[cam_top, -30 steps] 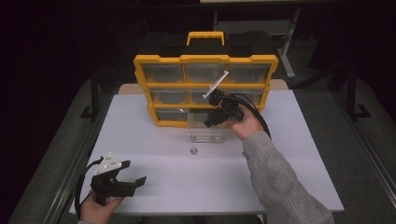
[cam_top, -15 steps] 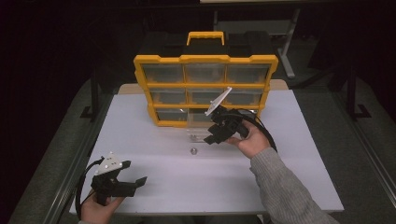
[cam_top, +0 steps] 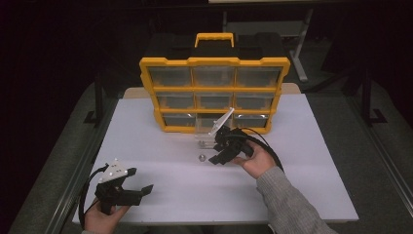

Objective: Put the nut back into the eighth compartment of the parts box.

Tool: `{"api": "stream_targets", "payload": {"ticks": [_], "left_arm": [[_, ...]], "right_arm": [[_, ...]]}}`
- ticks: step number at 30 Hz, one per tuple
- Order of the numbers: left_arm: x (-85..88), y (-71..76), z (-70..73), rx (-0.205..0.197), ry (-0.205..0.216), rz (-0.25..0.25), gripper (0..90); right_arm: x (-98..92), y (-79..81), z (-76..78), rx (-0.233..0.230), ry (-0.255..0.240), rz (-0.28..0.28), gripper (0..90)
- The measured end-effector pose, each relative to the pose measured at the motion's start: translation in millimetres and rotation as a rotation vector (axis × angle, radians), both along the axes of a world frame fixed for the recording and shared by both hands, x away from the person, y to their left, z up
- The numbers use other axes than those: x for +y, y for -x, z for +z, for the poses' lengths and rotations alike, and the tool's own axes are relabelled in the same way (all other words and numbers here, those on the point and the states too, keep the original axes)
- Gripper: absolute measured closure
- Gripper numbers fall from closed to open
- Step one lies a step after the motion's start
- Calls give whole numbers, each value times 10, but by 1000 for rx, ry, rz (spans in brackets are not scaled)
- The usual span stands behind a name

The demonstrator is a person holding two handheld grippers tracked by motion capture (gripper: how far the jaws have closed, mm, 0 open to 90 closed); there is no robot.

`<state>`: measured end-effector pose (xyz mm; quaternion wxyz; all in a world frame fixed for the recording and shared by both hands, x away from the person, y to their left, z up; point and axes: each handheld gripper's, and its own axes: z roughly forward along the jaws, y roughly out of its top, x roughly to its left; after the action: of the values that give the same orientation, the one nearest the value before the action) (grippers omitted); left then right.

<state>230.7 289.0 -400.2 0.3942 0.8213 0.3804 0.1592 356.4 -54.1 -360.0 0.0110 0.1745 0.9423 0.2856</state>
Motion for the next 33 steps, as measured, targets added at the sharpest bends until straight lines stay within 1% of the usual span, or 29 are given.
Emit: {"api": "stream_targets", "payload": {"ticks": [7, 8, 13, 17, 22, 28, 30, 33], "left_arm": [[-1, 1, -3, -4, 6, 3, 150], [-10, 3, -7, -6, 22, 12, 150], [-7, 4, -3, -5, 18, 10, 150], [-4, 1, -5, -5, 19, 9, 149], [-1, 3, -2, -8, 19, 10, 149], [1, 2, -4, -9, 21, 10, 150], [0, 1, -4, -9, 21, 9, 149], [-4, 4, -3, -8, 20, 9, 149]], "right_arm": [[79, -2, -157, 7, 26, 3, 439], [92, -1, -176, 9, 29, 2, 432], [150, -21, -266, 7, 44, -3, 416], [188, -33, -315, 4, 46, -8, 420], [238, -22, -336, -26, 42, -3, 423], [297, 21, -373, -36, 36, 5, 426], [326, 60, -389, -60, 47, 12, 429], [356, 101, -435, -69, 57, 5, 439]]}}
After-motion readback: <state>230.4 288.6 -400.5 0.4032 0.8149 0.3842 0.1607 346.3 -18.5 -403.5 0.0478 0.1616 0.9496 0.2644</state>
